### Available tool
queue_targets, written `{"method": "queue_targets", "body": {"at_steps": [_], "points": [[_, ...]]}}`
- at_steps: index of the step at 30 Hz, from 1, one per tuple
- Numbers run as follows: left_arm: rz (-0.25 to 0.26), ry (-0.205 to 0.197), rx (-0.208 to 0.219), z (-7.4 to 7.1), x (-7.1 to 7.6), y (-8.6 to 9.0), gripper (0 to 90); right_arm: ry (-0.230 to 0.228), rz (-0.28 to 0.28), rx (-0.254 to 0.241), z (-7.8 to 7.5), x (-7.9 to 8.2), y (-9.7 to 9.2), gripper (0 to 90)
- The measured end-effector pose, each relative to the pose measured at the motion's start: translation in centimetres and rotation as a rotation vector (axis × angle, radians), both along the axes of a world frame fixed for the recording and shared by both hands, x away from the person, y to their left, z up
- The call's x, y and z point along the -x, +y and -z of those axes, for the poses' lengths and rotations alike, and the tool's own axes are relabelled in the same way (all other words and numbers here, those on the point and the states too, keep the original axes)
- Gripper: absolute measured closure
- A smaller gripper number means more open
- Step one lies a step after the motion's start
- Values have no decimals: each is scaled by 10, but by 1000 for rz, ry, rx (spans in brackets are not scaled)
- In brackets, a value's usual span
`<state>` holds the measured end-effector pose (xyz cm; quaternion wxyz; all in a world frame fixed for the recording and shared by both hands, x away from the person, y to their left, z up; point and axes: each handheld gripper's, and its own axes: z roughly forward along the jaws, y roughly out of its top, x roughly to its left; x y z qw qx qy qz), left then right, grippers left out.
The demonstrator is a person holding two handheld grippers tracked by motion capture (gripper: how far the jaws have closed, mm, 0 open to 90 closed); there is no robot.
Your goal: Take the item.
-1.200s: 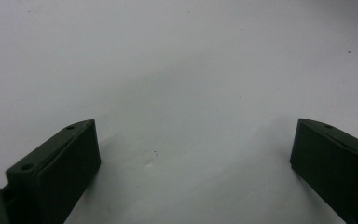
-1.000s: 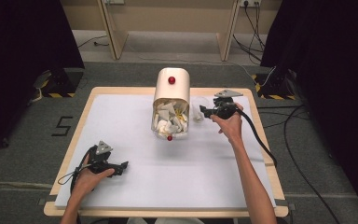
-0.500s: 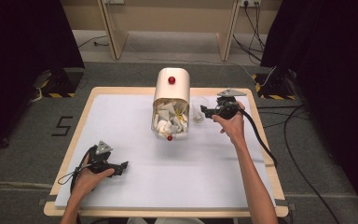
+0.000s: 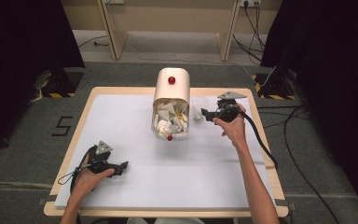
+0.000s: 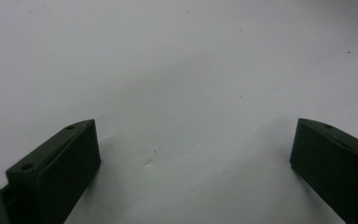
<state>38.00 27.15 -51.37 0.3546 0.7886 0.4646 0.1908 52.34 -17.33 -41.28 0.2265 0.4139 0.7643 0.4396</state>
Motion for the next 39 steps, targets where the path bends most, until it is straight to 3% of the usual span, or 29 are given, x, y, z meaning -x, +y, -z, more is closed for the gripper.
{"method": "queue_targets", "body": {"at_steps": [19,33,39], "points": [[0,0,0,0,0,0,5,11,7,17,4,9,-3,169],[0,0,1,0,0,0,5,26,19,25,11,26,-14,169],[0,0,0,0,0,0,5,35,0,40,16,34,-15,169]]}}
